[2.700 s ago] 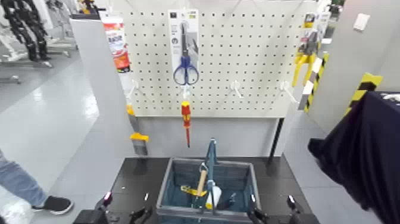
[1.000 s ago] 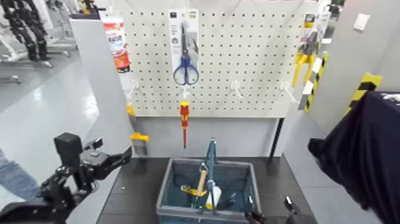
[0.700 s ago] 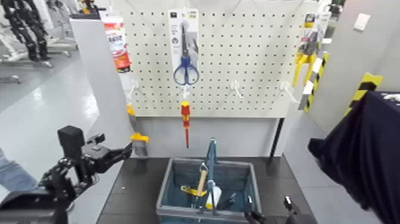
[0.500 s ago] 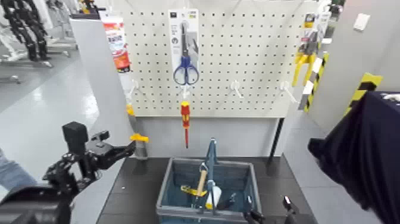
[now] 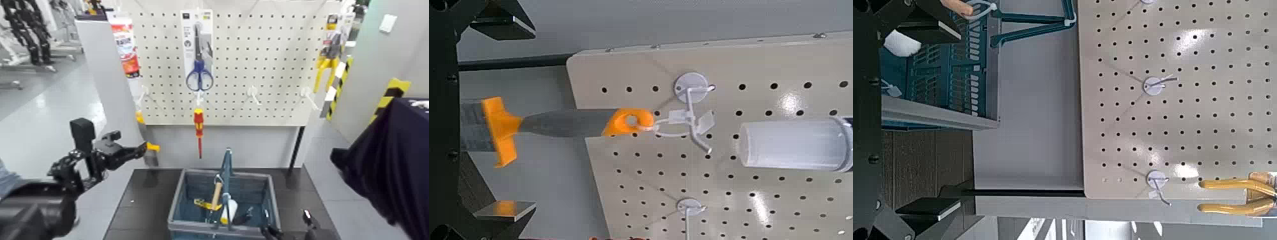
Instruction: Put the yellow paint brush into the crate.
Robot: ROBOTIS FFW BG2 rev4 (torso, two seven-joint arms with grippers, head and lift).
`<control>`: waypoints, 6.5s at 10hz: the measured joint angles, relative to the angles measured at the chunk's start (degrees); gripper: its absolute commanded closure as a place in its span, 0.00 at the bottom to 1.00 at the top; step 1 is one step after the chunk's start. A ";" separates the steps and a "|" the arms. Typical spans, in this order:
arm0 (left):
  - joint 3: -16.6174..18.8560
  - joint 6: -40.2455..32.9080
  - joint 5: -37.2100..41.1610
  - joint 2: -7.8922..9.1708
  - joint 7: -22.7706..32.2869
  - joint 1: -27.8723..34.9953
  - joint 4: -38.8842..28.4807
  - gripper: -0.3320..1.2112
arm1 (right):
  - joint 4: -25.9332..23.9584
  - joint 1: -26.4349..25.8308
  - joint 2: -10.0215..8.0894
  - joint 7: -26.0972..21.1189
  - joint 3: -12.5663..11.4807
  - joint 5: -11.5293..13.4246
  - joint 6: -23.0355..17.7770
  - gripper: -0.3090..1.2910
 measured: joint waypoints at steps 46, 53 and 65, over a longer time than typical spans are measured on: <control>-1.83 16.15 23.69 -4.57 0.61 7.94 -24.05 0.99 | 0.98 -0.37 -0.09 0.08 0.25 -0.97 -1.28 0.28; -12.71 10.84 34.30 -5.49 4.13 8.43 -11.88 0.99 | 1.21 -0.45 -0.09 0.08 0.27 -1.24 -1.89 0.28; -13.56 10.23 38.75 -5.32 14.16 11.23 -13.69 0.27 | 1.33 -0.42 -0.09 0.08 0.25 -1.63 -2.37 0.28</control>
